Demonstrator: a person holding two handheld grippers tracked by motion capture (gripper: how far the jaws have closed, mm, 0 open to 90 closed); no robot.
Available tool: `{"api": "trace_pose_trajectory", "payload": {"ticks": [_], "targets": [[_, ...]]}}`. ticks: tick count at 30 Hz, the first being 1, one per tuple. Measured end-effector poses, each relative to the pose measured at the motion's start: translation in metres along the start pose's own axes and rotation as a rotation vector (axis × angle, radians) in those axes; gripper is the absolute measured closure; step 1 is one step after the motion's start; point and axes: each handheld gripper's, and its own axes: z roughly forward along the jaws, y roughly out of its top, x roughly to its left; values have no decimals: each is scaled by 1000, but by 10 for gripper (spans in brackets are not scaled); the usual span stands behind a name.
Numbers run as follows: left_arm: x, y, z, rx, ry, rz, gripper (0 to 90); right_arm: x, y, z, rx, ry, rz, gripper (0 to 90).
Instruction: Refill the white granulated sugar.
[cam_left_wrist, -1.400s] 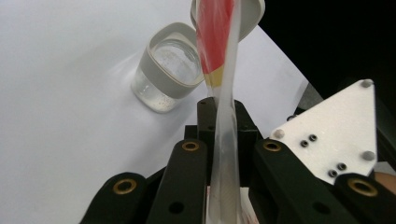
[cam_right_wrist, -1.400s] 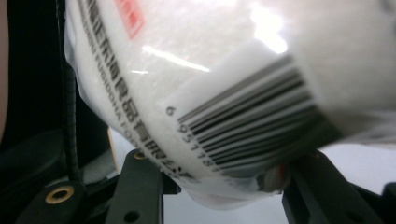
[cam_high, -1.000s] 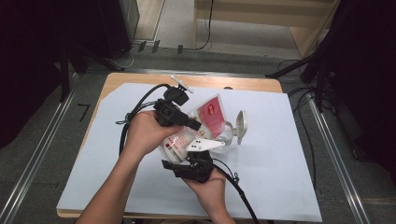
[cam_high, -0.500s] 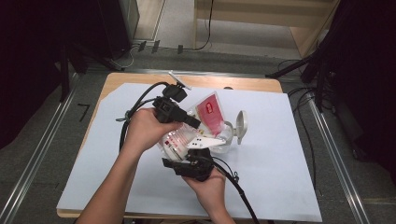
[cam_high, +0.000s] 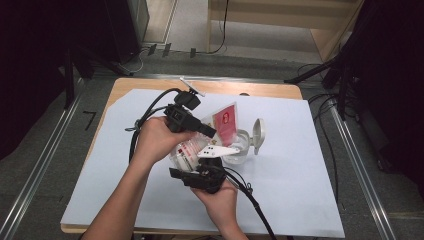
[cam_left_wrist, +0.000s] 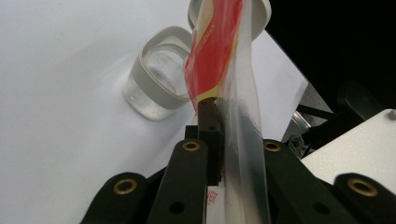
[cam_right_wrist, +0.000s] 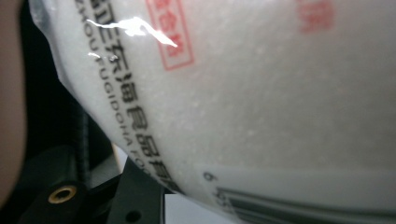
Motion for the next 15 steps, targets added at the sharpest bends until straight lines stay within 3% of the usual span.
{"api": "trace_pose_trajectory", "payload": {"ticks": [3,5,8,11,15], "targets": [[-1,0,-1,-12,1,-1,865,0,1,0,-8,24,-1,581],[-3,0,0,-18,7,-6,859,2,2,0,-2,-12,-26,551],[-6,0,2,-11,22,-2,857,2,2,2,2,-16,-10,597],[-6,0,3,-15,7,-6,850,2,2,2,7,-24,-6,613],[-6,0,-1,-30,-19,-8,816,-1,1,2,-7,7,26,624]]}}
